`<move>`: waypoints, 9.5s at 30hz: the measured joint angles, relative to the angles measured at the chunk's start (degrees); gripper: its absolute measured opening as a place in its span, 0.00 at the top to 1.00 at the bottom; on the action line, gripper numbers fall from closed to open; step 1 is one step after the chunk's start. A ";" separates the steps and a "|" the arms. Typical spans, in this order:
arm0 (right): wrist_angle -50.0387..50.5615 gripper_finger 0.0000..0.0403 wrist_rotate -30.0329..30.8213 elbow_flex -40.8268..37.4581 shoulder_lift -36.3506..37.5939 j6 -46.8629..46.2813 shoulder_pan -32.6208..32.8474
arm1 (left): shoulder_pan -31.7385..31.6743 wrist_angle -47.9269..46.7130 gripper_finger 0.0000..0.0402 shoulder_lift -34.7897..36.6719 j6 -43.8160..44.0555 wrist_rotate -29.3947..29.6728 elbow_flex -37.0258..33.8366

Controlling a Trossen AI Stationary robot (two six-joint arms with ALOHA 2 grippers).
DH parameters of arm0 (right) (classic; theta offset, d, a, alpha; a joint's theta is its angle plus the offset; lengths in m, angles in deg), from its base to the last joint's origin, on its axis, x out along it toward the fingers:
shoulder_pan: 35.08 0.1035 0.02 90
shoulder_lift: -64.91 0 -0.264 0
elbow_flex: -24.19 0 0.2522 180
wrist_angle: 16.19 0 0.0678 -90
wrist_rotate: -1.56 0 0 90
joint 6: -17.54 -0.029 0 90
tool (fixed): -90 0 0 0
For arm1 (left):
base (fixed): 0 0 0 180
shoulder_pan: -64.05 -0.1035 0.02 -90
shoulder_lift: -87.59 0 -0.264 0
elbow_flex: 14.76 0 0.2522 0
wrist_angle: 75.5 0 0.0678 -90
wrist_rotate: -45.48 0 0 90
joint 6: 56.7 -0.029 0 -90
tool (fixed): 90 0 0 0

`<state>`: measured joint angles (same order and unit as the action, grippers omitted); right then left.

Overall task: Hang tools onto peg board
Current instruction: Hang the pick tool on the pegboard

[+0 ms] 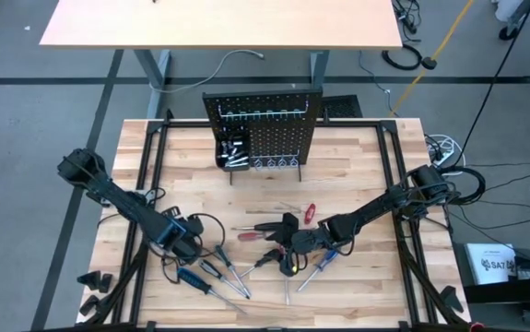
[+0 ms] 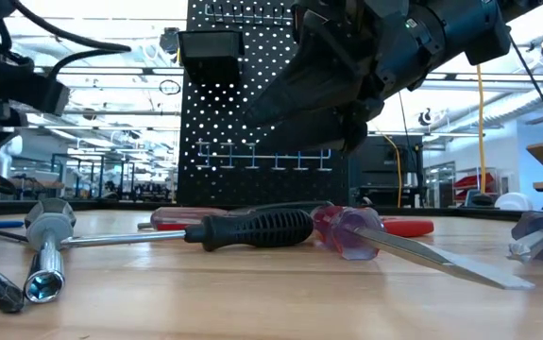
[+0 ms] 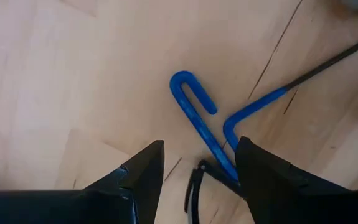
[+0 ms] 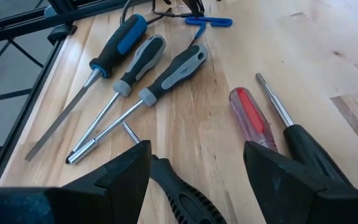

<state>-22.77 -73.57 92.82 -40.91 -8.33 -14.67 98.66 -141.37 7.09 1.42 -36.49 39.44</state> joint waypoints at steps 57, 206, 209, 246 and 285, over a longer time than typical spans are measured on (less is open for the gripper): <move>-1.39 0.39 -0.02 0.02 0.02 1.09 -1.44 | -5.08 11.98 0.87 3.29 2.50 7.61 0.27; 8.10 0.39 -5.79 27.17 -15.44 12.20 -5.40 | 3.85 49.48 0.73 25.02 -30.02 23.28 -12.54; 3.28 0.39 -5.92 27.19 -16.55 14.43 -5.40 | 4.85 47.58 0.73 25.94 -30.46 24.88 -12.54; 22.71 0.39 -4.55 31.10 -17.49 16.43 -5.85 | 6.01 59.75 0.73 29.55 -34.45 29.63 -20.36; 17.89 0.83 0.05 39.89 -33.36 17.10 -9.64 | 5.92 61.13 0.73 29.55 -37.46 30.19 -20.41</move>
<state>-4.87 -73.52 132.71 -74.27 8.77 -24.31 104.58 -80.25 36.63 -36.04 -6.30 19.03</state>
